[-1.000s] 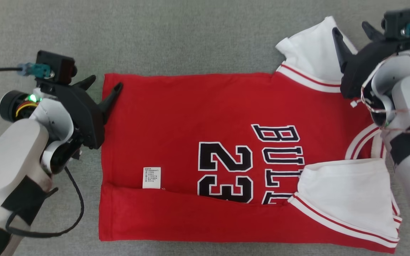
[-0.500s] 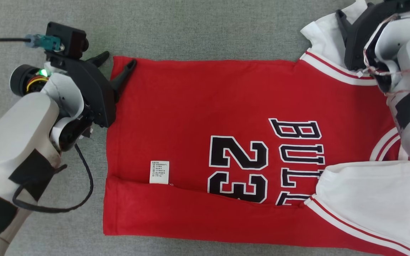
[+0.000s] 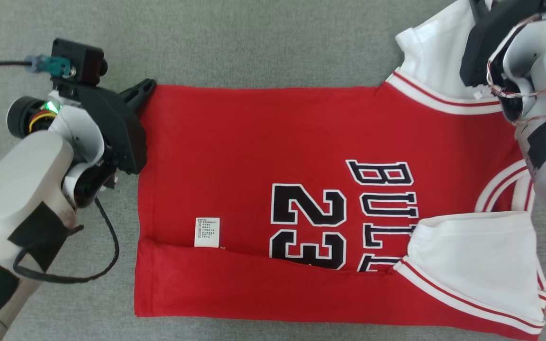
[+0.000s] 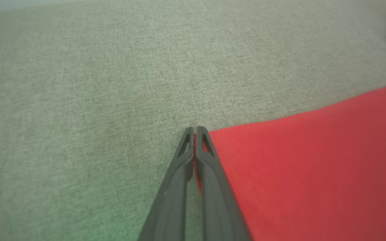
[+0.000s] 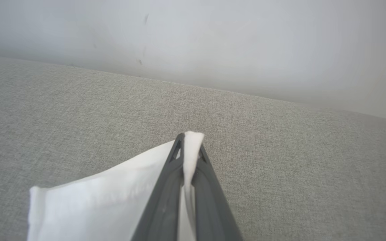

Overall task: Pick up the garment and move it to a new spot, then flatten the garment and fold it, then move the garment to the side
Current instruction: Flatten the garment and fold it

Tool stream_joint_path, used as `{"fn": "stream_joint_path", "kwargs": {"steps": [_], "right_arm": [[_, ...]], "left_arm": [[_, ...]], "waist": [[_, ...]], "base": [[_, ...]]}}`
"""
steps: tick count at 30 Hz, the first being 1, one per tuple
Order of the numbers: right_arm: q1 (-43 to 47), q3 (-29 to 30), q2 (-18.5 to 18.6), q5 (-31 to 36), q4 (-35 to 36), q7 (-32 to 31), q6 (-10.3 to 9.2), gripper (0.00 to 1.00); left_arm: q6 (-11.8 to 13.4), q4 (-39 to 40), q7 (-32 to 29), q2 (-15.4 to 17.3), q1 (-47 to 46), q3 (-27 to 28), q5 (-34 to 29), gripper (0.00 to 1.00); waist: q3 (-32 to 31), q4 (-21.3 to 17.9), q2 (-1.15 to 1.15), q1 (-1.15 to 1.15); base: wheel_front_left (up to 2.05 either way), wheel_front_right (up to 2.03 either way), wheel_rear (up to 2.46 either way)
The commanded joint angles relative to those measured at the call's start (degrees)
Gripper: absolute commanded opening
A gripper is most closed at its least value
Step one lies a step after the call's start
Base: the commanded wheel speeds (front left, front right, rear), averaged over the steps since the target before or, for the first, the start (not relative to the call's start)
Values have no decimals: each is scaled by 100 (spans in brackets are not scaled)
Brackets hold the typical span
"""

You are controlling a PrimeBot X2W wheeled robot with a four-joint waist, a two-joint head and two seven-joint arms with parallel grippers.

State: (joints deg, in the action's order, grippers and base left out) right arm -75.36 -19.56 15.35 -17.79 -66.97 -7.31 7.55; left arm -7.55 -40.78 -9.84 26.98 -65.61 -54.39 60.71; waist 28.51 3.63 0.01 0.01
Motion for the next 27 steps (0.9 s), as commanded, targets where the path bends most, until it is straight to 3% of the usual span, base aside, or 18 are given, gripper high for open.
{"fn": "stream_joint_path", "kwargs": {"steps": [1,14,19,27], "right_arm": [[139,-31,36,-85,45,168,-13,0],[1815,-595,194,-975,1097,1599,-13,0],[2927,-724,438,-1372,1971,1880,-13,0],[4492,-282,698,-1518,3282,1949,-13,0]], "left_arm": [[14,-52,133,29,143,-17,99,0],[17,67,1398,178,1020,-103,231,0],[199,342,1944,292,1617,-45,243,0],[614,1063,2352,556,2460,5,161,0]], "waist": [[-203,-78,-1,-1],[-1214,-332,-1,-1],[-1545,-490,-1,-1],[-1758,-578,-1,-1]], "base": [[0,0,0],[0,0,0],[0,0,0],[0,0,0]]}}
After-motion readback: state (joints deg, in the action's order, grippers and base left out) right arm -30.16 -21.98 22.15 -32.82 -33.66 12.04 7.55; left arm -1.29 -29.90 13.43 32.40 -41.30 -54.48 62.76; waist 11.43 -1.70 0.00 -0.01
